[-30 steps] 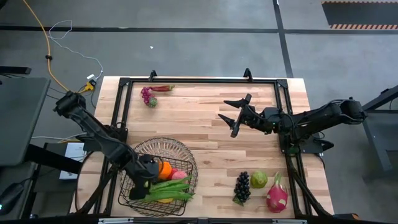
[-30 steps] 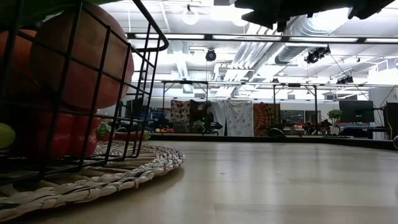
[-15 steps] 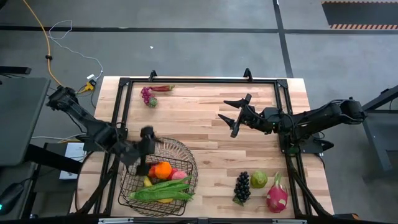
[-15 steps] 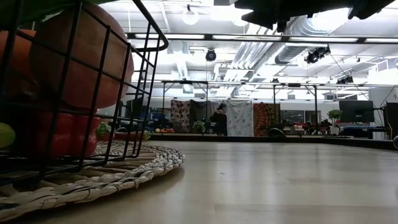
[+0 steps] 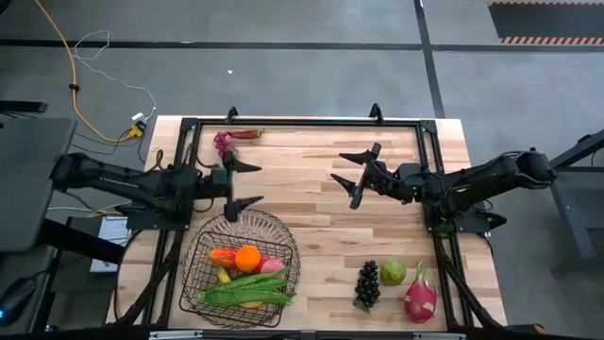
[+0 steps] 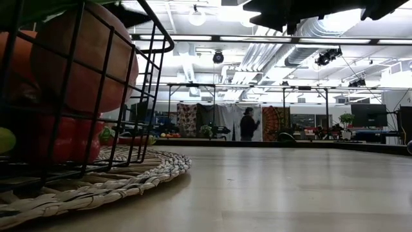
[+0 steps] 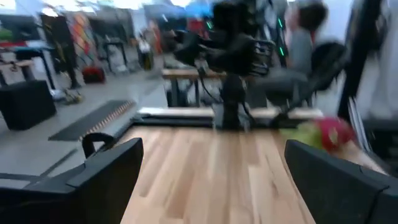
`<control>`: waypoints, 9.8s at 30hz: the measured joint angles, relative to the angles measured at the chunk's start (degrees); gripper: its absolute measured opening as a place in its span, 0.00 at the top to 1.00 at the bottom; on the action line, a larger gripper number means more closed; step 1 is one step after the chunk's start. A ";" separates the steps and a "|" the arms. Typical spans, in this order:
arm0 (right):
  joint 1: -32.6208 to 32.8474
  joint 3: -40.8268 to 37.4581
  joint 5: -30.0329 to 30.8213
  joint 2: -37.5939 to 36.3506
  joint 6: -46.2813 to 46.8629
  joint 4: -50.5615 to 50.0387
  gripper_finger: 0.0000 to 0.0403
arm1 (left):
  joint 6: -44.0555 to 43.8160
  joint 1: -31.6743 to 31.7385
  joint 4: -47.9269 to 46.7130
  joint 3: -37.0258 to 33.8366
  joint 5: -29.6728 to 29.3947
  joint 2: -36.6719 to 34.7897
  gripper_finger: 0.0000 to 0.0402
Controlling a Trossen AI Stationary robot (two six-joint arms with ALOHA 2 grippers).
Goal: Build produce basket
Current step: Put the green pear into the black wire basket
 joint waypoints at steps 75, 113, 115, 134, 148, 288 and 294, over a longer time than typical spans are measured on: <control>28.87 17.92 -5.34 0.09 68.95 -84.26 0.30 | -8.45 4.55 21.69 -11.49 5.31 -0.10 0.05; 46.00 20.22 -17.41 13.84 94.97 -79.85 0.30 | -12.72 4.57 21.51 -11.49 0.87 -0.10 0.05; 46.18 21.73 -17.37 13.84 94.44 -82.19 0.30 | -14.19 4.54 21.26 -11.49 1.79 -0.10 0.05; 48.58 35.90 -15.95 23.26 95.14 -96.08 0.34 | -14.50 4.52 19.63 -11.51 2.26 -0.10 0.05; 48.40 39.34 -19.36 30.47 99.48 -103.26 0.48 | -14.68 4.52 19.61 -11.51 2.31 0.11 0.05; 13.50 9.09 -7.34 6.91 -1.18 -12.62 0.71 | -7.97 -9.79 9.75 3.70 -2.36 14.61 0.05; 13.50 9.09 -7.44 7.33 -1.10 -12.70 0.71 | -8.01 -9.79 9.71 3.70 -3.35 14.59 0.05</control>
